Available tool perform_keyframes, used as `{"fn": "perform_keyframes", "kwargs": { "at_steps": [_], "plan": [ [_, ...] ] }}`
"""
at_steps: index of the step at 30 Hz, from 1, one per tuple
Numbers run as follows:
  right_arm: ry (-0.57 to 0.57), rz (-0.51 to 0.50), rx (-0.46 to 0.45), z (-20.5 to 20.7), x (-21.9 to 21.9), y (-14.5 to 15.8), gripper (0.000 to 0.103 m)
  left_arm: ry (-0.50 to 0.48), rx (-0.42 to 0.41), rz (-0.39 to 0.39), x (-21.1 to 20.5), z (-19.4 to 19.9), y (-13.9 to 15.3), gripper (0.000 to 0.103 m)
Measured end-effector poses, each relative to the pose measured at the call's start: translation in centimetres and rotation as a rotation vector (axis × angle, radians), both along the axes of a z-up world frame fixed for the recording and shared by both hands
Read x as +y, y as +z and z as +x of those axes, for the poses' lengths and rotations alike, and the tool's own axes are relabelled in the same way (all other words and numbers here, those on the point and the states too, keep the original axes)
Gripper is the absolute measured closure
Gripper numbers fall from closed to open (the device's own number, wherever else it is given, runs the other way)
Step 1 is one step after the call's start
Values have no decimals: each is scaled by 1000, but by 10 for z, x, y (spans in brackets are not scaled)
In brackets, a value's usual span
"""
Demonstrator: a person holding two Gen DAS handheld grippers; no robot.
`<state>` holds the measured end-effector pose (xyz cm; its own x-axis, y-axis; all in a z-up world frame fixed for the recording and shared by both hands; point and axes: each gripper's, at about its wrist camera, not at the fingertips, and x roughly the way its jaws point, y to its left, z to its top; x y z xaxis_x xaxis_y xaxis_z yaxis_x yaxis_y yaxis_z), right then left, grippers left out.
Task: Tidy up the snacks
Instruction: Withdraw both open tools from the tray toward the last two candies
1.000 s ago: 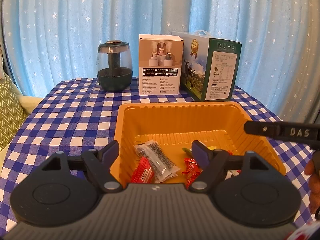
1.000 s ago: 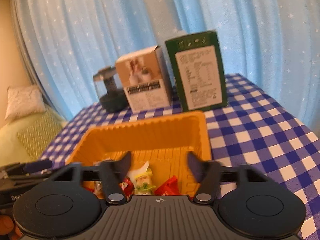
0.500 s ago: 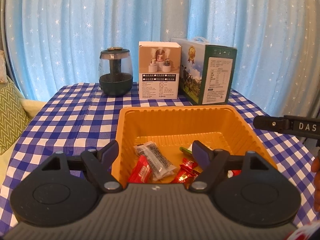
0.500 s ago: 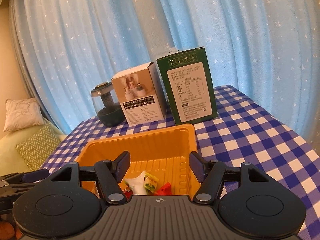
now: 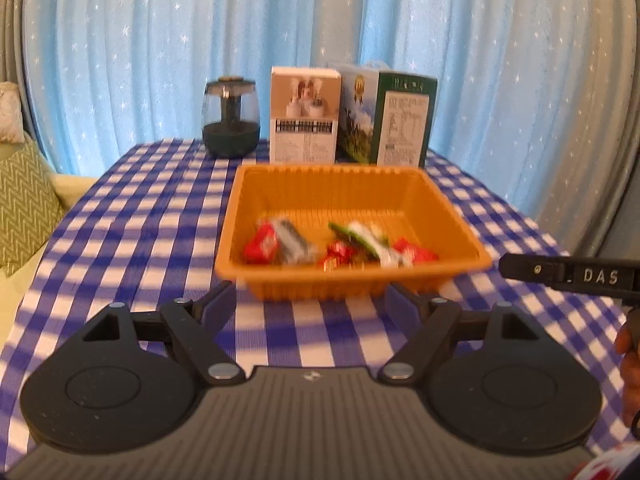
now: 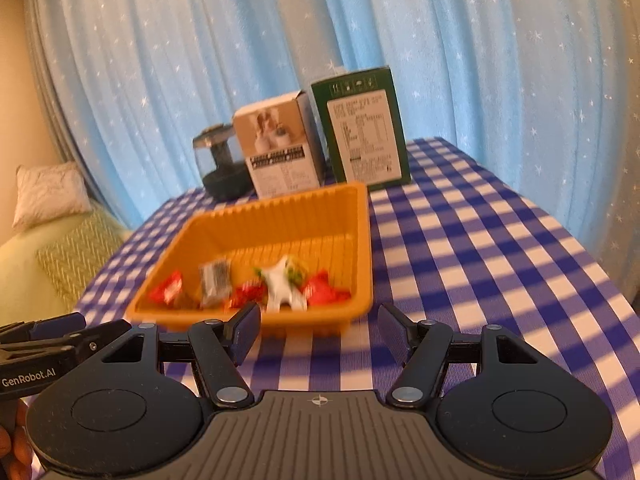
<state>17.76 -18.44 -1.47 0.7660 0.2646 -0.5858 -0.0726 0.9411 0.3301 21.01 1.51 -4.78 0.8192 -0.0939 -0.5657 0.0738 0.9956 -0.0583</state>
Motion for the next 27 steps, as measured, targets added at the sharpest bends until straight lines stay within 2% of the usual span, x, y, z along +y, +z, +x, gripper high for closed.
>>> {"fn": "perform_keyframes", "kwargs": {
  "at_steps": [9,16,19,23,27],
  "plan": [
    [66,-99,44,-44,15,-15,38,-47,74,41,-5,-46,-27,23],
    [93,-110,99,-43,15,-31,38,-89,112,89,-8,-47,-45,25],
    [96,-119,119,-41,15,-36,38,-115,127,116,-12,-41,-53,35],
    [99,-145,121,-40,16,-39,38,-158,134,182,-21,-29,-64,38],
    [84,-132,133,-37,14,-41,38,-169,149,186,-21,-18,-71,46]
  ]
}}
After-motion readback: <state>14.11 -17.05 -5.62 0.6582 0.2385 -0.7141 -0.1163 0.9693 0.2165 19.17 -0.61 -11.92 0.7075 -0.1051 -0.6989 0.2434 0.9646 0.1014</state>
